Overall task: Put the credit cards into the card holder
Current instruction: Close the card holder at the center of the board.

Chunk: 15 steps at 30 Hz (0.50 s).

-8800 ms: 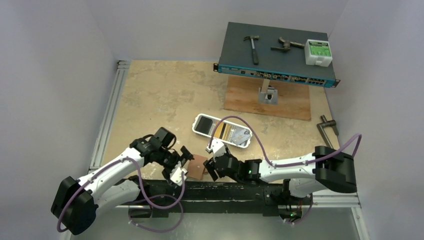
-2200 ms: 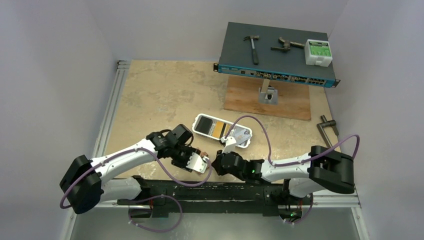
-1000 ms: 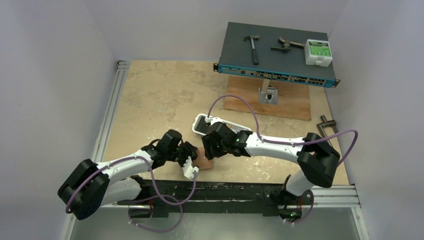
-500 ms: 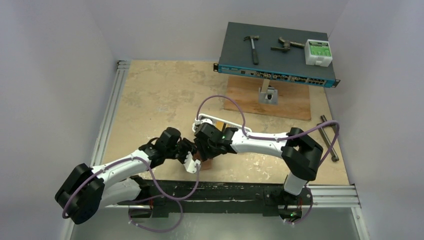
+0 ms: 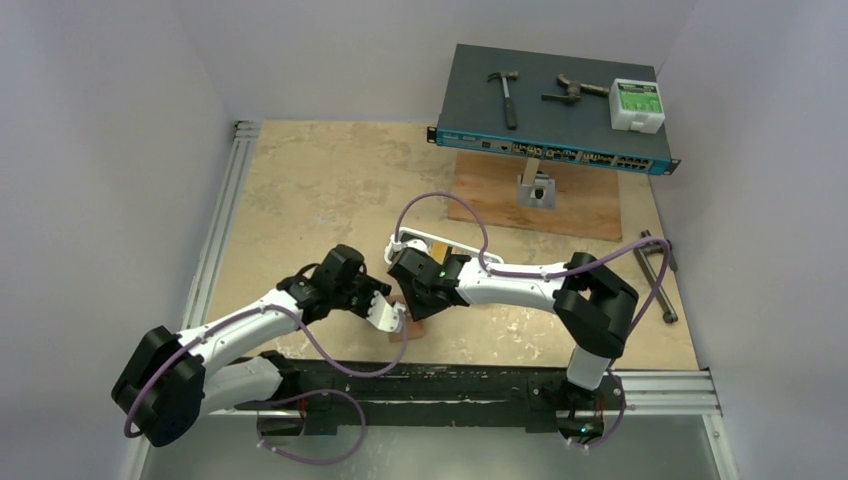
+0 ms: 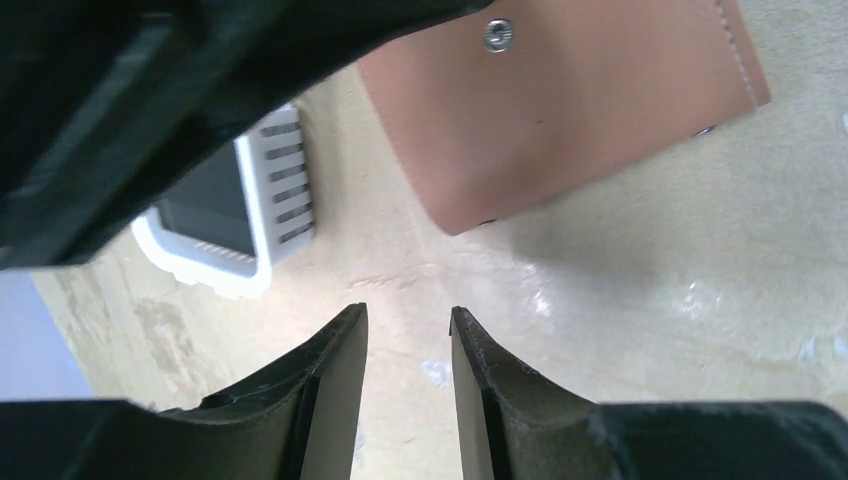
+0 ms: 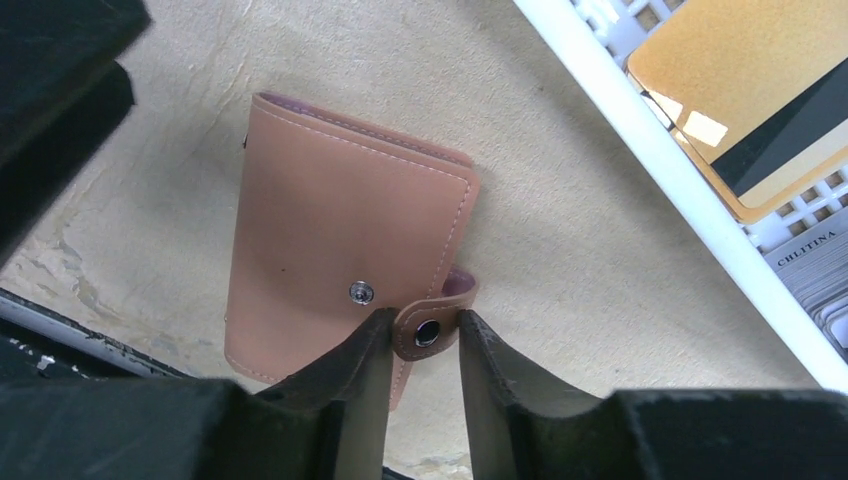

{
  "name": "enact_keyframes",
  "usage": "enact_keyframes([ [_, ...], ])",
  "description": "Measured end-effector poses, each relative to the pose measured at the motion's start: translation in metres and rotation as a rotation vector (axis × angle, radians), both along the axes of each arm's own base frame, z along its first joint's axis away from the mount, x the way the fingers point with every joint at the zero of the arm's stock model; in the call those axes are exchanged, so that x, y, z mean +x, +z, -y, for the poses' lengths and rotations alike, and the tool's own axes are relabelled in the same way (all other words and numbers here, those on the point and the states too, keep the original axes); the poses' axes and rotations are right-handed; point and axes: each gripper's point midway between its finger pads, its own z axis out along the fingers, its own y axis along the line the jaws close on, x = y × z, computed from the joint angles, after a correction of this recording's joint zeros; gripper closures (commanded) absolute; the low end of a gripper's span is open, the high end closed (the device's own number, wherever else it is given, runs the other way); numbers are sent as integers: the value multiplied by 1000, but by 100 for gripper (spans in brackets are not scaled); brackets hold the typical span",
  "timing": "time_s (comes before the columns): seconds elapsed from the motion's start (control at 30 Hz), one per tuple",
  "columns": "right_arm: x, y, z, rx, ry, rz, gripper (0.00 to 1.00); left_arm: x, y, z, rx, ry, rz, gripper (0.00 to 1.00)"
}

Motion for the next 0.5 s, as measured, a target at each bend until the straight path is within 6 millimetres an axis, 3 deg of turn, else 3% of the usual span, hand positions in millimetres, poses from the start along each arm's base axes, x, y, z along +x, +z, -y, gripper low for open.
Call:
enact_keyframes([
  [0.2,3,1,1,-3,-10,16,80,3,36,9,-4,-57,-4,62],
  [0.33,5,5,1,3,-15,24,68,-15,26,11,33,-134,-44,62],
  [0.5,8,9,3,6,-25,42,70,-30,6,10,79,-186,-98,63],
])
